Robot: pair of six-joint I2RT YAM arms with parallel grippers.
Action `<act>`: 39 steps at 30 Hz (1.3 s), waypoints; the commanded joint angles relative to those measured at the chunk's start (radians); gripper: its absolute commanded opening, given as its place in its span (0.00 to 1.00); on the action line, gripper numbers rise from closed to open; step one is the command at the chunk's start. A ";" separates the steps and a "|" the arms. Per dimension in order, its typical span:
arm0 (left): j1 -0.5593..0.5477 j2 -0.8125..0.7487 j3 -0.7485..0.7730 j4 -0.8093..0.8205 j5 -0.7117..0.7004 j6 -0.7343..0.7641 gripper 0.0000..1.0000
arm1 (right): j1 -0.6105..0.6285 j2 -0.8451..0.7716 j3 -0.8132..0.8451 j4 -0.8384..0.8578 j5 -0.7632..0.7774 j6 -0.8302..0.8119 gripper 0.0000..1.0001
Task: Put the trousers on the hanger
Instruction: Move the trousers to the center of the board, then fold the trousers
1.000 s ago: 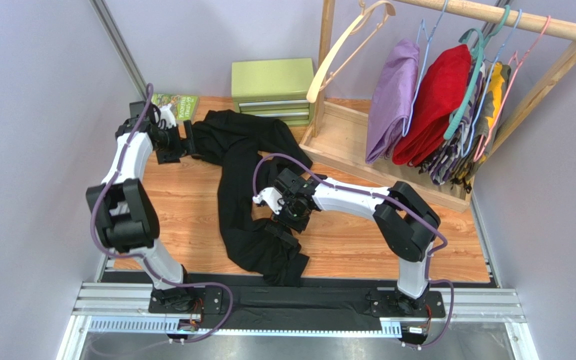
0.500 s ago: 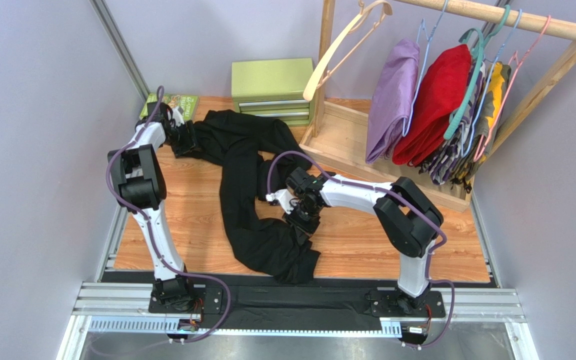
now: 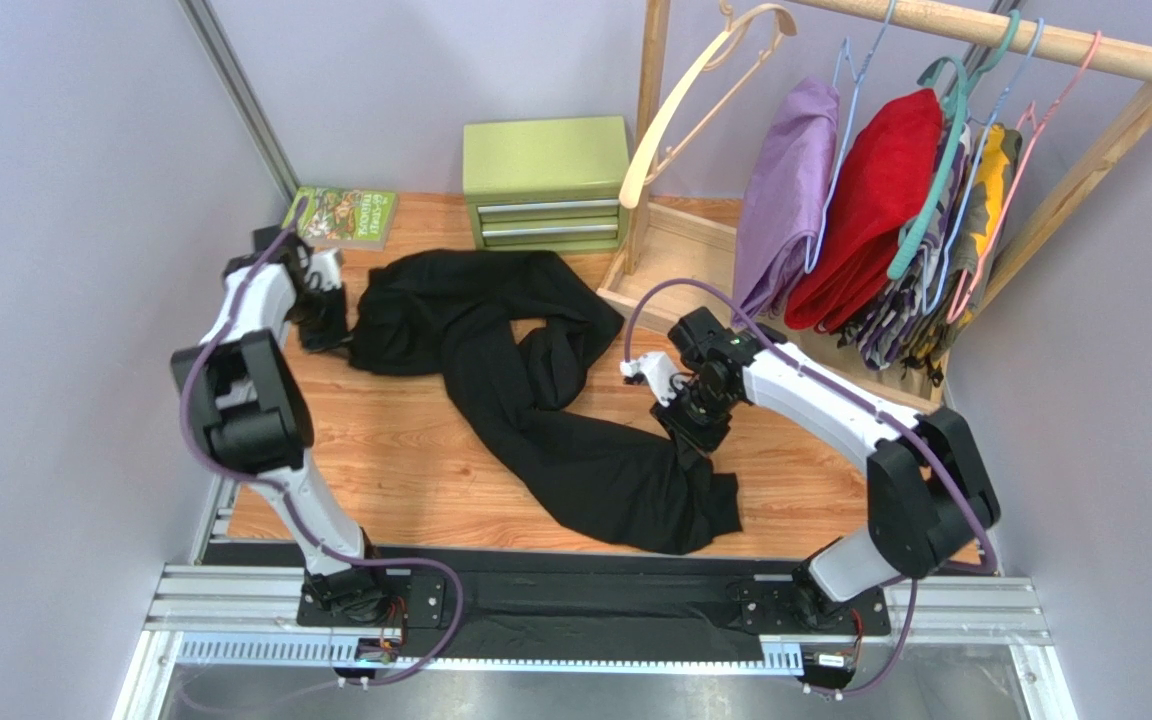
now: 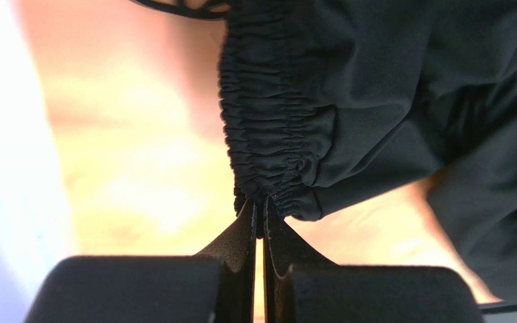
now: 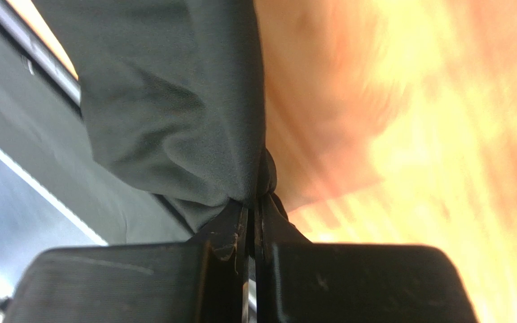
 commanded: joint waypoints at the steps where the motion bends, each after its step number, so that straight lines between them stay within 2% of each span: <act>1: 0.175 -0.183 -0.072 -0.205 -0.163 0.319 0.00 | -0.018 -0.049 0.021 -0.098 0.019 -0.095 0.00; 3: 0.243 -0.217 -0.087 -0.207 -0.203 0.372 0.00 | -0.018 -0.023 0.046 -0.107 0.025 -0.111 0.02; 6: 0.275 -0.235 -0.093 -0.216 -0.194 0.430 0.00 | -0.018 0.043 0.121 -0.098 0.009 -0.122 0.45; 7: 0.273 -0.238 -0.100 -0.216 -0.185 0.436 0.00 | -0.018 0.060 0.186 -0.093 -0.002 -0.099 0.69; 8: 0.273 -0.241 -0.107 -0.217 -0.159 0.435 0.00 | -0.018 0.077 0.219 -0.086 -0.016 -0.083 0.76; 10: 0.273 -0.241 -0.112 -0.233 -0.131 0.436 0.00 | -0.018 0.124 0.293 -0.066 -0.056 -0.037 0.83; 12: 0.273 -0.231 -0.109 -0.240 -0.124 0.432 0.00 | -0.018 0.150 0.379 -0.018 -0.100 0.036 0.85; 14: 0.273 -0.226 -0.110 -0.240 -0.119 0.430 0.00 | -0.013 0.179 0.420 0.060 -0.133 0.108 0.98; 17: 0.275 -0.224 -0.101 -0.245 -0.093 0.421 0.00 | 0.022 0.238 0.451 0.159 -0.173 0.155 1.00; 26: 0.273 -0.195 -0.074 -0.277 -0.054 0.413 0.00 | 0.148 0.518 0.644 0.289 -0.098 0.214 1.00; 28: 0.273 -0.189 -0.072 -0.277 -0.061 0.415 0.00 | 0.148 0.558 0.688 0.277 -0.082 0.211 0.89; 29: 0.273 -0.185 -0.072 -0.277 -0.067 0.415 0.00 | 0.146 0.572 0.696 0.257 -0.047 0.208 0.77; 30: 0.273 -0.183 -0.074 -0.273 -0.073 0.419 0.00 | 0.143 0.565 0.696 0.247 -0.036 0.196 0.48; 33: 0.273 -0.185 -0.077 -0.257 -0.107 0.433 0.00 | 0.096 0.472 0.640 0.218 -0.009 0.162 0.00; 39: 0.276 -0.214 -0.052 -0.253 -0.101 0.444 0.00 | -0.076 0.194 0.442 0.122 0.140 0.032 0.00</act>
